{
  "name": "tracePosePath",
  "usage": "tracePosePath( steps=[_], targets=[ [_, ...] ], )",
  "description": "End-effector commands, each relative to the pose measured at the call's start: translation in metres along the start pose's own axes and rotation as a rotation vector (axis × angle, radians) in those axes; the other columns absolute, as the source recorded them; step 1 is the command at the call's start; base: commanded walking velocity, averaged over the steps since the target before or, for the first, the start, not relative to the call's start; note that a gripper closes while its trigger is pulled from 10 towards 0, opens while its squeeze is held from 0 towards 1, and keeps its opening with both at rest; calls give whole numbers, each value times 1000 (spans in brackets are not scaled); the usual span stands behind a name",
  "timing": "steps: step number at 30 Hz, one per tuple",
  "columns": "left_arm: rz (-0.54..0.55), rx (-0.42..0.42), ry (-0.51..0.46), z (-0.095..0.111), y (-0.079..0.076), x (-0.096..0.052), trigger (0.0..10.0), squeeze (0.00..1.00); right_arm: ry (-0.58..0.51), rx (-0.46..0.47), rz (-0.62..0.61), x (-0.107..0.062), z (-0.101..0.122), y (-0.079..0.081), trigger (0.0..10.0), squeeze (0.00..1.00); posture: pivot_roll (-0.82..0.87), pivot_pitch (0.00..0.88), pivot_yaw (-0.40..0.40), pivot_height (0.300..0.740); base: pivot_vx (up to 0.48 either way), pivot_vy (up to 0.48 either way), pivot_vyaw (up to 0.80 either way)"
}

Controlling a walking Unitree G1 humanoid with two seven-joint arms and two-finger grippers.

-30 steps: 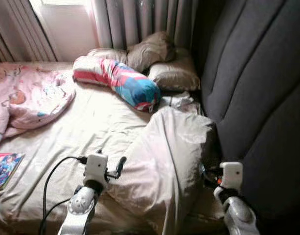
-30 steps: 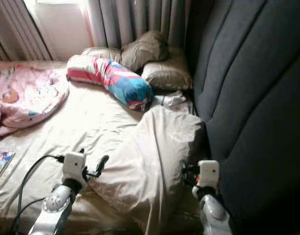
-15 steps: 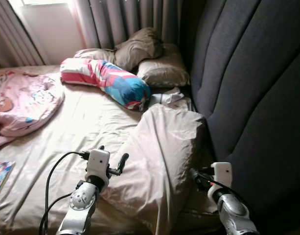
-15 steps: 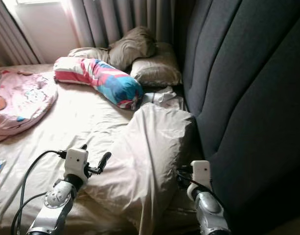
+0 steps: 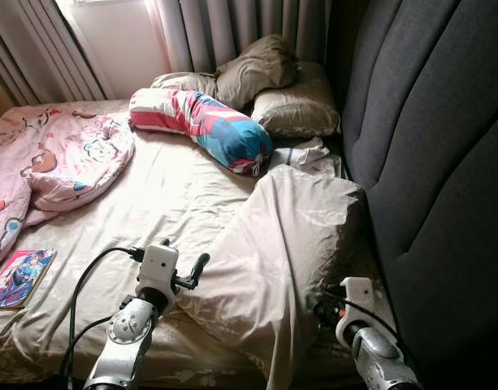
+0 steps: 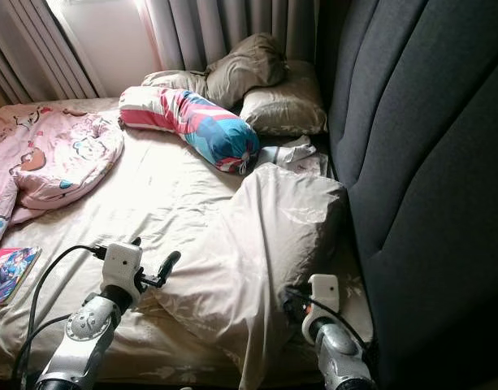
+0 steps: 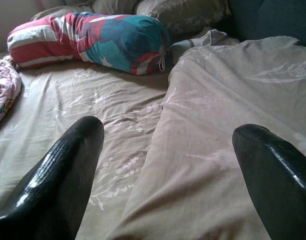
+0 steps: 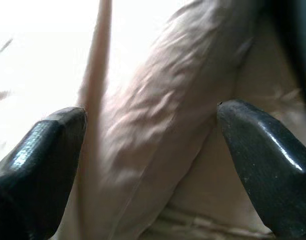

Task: Clean up the room

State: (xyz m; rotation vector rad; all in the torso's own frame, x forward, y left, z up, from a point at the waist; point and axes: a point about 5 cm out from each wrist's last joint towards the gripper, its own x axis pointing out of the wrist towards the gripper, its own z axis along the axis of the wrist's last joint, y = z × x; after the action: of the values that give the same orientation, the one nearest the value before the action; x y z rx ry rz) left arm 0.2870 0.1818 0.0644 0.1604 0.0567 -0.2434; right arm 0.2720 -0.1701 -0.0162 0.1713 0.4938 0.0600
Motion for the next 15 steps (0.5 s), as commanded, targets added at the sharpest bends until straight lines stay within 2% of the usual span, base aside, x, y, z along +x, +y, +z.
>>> tracePosePath(
  steps=[1, 5, 13, 15],
  targets=[
    [16, -3, 26, -4, 6, -1, 10000, 0, -23, 14, -20, -1, 2, -1, 10000, 0, -51, 32, 78, 686, 0, 368, 0],
    [14, -5, 21, -3, 4, 0, 10000, 0, -56, 3, -60, -3, 5, -8, 10000, 0, -55, 29, 66, 686, 0, 452, 0],
    [23, -7, 23, -5, 1, 1, 10000, 0, -78, -44, -76, -4, 8, -13, 10000, 0, -54, 25, 45, 686, 0, 0, 0],
    [28, -12, 28, -6, 1, 0, 10000, 0, -86, -49, -74, -4, 10, -12, 10000, 0, -52, 25, 44, 686, 0, 480, 0]
  ],
)
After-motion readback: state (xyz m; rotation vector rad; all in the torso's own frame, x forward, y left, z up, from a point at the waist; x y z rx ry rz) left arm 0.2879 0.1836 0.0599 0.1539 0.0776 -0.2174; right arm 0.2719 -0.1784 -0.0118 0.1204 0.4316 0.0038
